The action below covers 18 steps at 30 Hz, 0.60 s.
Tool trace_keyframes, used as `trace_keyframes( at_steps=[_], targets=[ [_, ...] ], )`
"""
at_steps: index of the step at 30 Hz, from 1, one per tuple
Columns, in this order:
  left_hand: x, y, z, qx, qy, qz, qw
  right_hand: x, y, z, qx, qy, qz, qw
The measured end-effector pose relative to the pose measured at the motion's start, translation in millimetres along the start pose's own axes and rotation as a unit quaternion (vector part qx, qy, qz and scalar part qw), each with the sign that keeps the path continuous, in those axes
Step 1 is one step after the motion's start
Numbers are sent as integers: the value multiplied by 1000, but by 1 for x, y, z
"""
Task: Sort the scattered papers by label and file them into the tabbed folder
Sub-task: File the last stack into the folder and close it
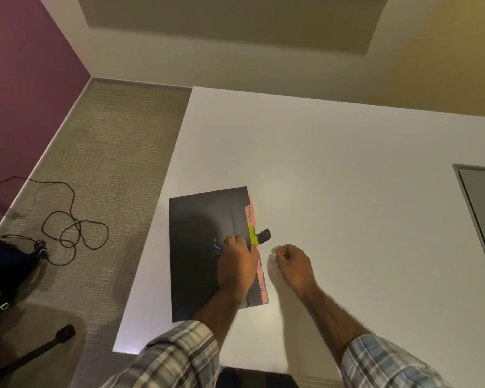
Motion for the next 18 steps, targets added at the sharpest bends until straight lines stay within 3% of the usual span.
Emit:
trace_keyframes(
  at_steps=[4, 8, 12, 18],
  targets=[
    [2, 4, 39, 101, 119, -10, 988, -7, 5, 17, -20, -59, -6, 998],
    [1, 12, 94, 141, 134, 4, 981, -15, 27, 42, -50, -164, 46, 984],
    [0, 13, 101, 147, 141, -7, 979, -17, 50, 59, -207, -296, 51, 931],
    [-1, 9, 101, 142, 137, -13, 980, -12, 78, 55, -355, -321, 65, 876]
  ],
)
Point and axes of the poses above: each hand's wrist, its own x-axis towards the middle knuckle, its own y-axis out of the palm, z = x × y, the point moved 8 cm from there along x, towards the middle knuckle, and after that the axes turned 4 degrees about -z, right-handed, at the moved point
